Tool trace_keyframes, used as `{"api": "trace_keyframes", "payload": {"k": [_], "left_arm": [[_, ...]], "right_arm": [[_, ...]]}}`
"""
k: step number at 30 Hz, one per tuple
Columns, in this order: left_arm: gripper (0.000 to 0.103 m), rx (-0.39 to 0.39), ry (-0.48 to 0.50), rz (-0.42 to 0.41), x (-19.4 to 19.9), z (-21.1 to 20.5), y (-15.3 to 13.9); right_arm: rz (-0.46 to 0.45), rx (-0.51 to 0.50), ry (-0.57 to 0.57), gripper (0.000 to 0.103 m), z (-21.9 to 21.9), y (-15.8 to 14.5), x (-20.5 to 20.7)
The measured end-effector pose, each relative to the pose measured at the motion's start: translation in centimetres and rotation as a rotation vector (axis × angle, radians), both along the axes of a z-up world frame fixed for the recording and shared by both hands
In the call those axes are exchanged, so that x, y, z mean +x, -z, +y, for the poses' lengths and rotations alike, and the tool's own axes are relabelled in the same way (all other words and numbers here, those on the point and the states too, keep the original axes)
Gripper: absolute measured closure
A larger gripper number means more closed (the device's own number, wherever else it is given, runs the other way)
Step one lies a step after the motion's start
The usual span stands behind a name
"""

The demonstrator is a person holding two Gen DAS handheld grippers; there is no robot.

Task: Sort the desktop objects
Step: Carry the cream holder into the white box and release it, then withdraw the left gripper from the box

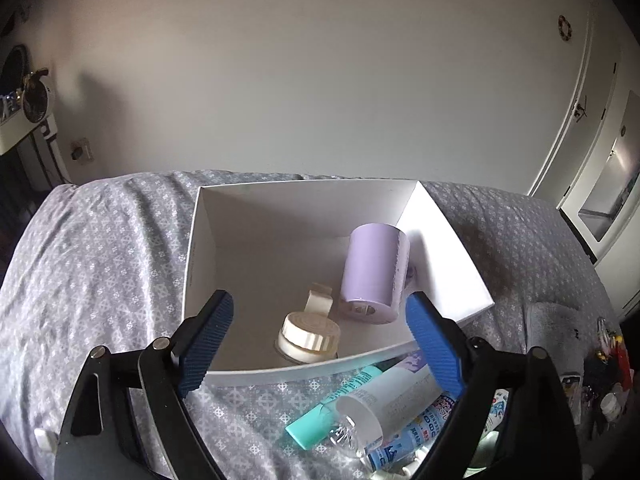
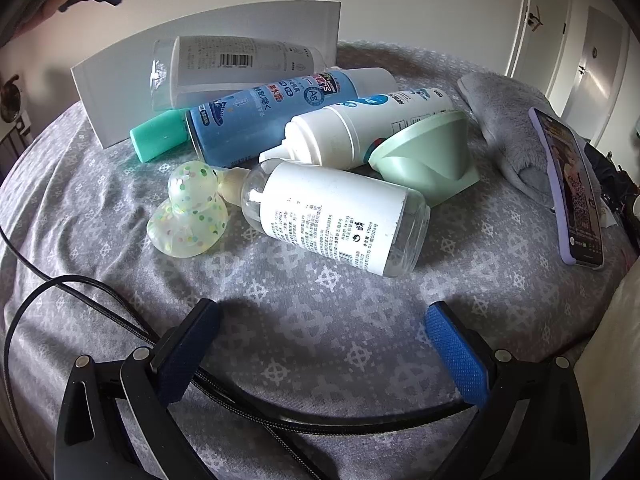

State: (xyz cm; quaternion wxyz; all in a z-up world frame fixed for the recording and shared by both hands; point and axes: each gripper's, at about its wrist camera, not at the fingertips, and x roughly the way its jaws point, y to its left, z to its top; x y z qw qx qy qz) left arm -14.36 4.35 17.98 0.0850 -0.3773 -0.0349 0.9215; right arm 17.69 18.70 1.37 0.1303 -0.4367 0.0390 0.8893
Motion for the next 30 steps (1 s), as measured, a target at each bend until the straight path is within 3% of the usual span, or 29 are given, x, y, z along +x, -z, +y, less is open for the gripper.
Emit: {"api": "trace_keyframes", "payload": {"k": [2, 5, 8, 13, 20, 22, 24, 27, 30], "left_arm": [[0.000, -0.021, 0.003, 0.027, 1.9, -0.6, -0.1], [0.001, -0.096, 0.027, 0.025, 4.7, -1.1, 1.2], [0.001, -0.164, 0.018, -0.051, 7.1, -1.8, 4.3], [0.001, -0.169, -0.038, -0.206, 10.6, -3.9, 10.7], [0.000, -0.237, -0.099, -0.281, 13.7, -5.6, 16.8], [0.000, -0.173, -0.126, -0.254, 14.4, -6.5, 17.4], [0.000, -0.181, -0.152, -0.231, 14.7, -6.3, 17.5], [0.000, -0.212, -0.164, -0.190, 15.0, -5.6, 17.7], [0.000, -0.186, -0.174, -0.184, 15.1, -5.8, 17.8]], "right_arm": [[0.000, 0.000, 0.000, 0.000, 0.0, 0.0, 0.0], [0.001, -0.002, 0.000, 0.000, 0.0, 0.0, 0.0], [-0.004, -0.005, -0.001, 0.000, 0.0, -0.1, -0.3], [-0.048, -0.021, -0.022, 0.000, 0.4, -0.3, -1.0], [-0.062, -0.158, -0.010, 0.000, 2.2, -1.5, -0.7], [-0.040, -0.217, 0.008, 0.000, 3.1, -1.9, -0.5], [-0.019, -0.233, 0.041, 0.000, 3.8, -2.4, -0.4], [0.011, -0.204, 0.067, 0.000, 4.0, -3.3, -0.3], [0.045, -0.146, 0.039, 0.000, 3.3, -4.5, -0.5]]}}
